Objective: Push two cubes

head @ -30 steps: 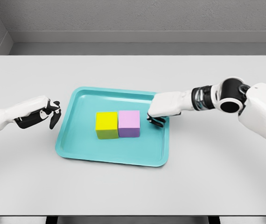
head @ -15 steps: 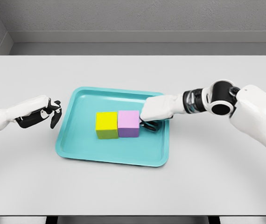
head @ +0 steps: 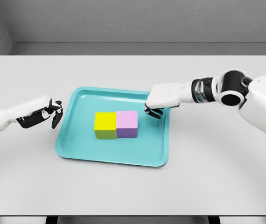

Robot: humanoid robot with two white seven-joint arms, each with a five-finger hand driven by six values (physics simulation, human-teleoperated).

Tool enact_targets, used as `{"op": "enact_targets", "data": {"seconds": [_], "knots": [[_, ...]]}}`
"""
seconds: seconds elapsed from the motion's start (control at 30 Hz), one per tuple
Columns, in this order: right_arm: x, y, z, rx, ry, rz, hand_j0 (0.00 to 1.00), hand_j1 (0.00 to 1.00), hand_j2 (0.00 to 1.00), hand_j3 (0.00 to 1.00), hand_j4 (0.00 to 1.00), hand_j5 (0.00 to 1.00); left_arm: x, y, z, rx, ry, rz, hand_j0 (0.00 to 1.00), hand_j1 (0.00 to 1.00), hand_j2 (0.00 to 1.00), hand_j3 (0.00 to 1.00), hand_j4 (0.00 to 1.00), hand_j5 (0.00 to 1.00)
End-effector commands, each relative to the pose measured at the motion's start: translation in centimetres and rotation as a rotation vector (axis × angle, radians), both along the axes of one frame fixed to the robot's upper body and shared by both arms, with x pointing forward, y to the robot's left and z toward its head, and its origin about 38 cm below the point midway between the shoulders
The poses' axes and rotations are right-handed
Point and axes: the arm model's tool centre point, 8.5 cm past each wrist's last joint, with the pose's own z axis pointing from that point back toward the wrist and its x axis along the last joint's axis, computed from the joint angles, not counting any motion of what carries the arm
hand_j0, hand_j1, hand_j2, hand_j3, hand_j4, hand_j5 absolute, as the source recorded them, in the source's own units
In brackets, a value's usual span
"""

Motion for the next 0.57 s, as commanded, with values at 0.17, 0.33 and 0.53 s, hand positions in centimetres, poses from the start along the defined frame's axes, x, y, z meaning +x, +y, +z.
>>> {"op": "enact_targets", "data": {"seconds": [0.17,0.33,0.53], "knots": [[2.8,-16.6,7.5,0.031,-0.14,-0.396,0.18,0.18,0.18,0.18,0.18,0.18,0.1,0.2,0.0,-0.006,0.005,0.007,0.0,0.0,0.0,0.0,0.0,0.0],[3.0,-17.6,6.9,0.037,-0.119,-0.427,1.0,1.0,1.0,1.0,1.0,1.0,0.3,1.1,1.0,0.006,-0.019,0.028,0.87,0.87,0.87,0.87,0.87,0.87],[2.5,-18.2,5.7,0.032,-0.094,-0.439,1.0,1.0,1.0,1.0,1.0,1.0,2.5,4.3,1.3,0.039,-0.036,0.139,1.0,1.0,1.0,1.0,1.0,1.0]]}}
